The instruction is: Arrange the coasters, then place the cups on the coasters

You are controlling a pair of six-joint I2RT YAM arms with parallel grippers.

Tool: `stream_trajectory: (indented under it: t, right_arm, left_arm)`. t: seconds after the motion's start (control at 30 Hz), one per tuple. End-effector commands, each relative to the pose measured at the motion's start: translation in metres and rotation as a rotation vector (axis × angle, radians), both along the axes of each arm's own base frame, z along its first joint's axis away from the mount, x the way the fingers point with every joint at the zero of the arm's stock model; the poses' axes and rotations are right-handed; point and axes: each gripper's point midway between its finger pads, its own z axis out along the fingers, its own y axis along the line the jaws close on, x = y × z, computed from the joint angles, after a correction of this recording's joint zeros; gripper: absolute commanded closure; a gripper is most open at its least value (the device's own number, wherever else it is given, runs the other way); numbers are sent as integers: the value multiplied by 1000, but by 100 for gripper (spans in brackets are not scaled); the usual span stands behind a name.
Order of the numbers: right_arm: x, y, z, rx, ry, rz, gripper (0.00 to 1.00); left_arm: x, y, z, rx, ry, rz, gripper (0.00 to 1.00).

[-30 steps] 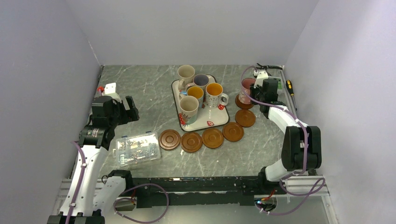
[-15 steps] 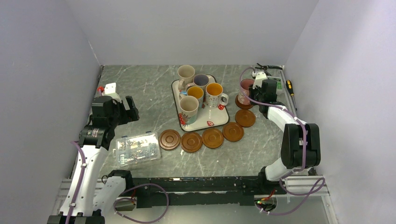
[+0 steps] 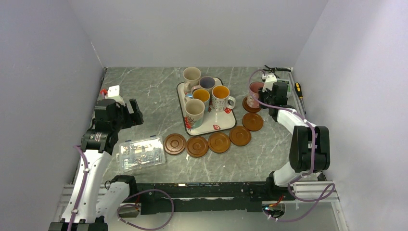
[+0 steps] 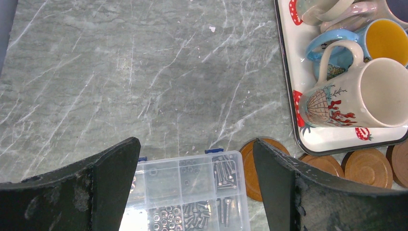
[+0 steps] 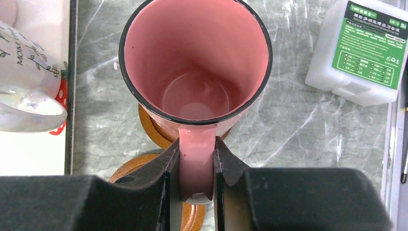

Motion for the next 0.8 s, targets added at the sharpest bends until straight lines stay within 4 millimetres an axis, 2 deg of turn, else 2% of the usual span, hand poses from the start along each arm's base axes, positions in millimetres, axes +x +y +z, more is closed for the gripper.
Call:
stream_trajectory:
  t: [0.0,0.4,0.63,0.77]
  right_arm:
    - [30,7,53,4,-211,59,100]
    - [32,9,39,16,-175,63,99]
    - [28,5,36,22,-162,32,67]
    - [24,6,40,29,-170,32,55]
  left_arm:
    - [4,-3,13,-8,-52,-10,6]
    - [3,-2,13,-6,-53,-9,6]
    - [2,-2,15,-7,-58,-8,6]
    - [2,-2,16,-7,-63,-8,6]
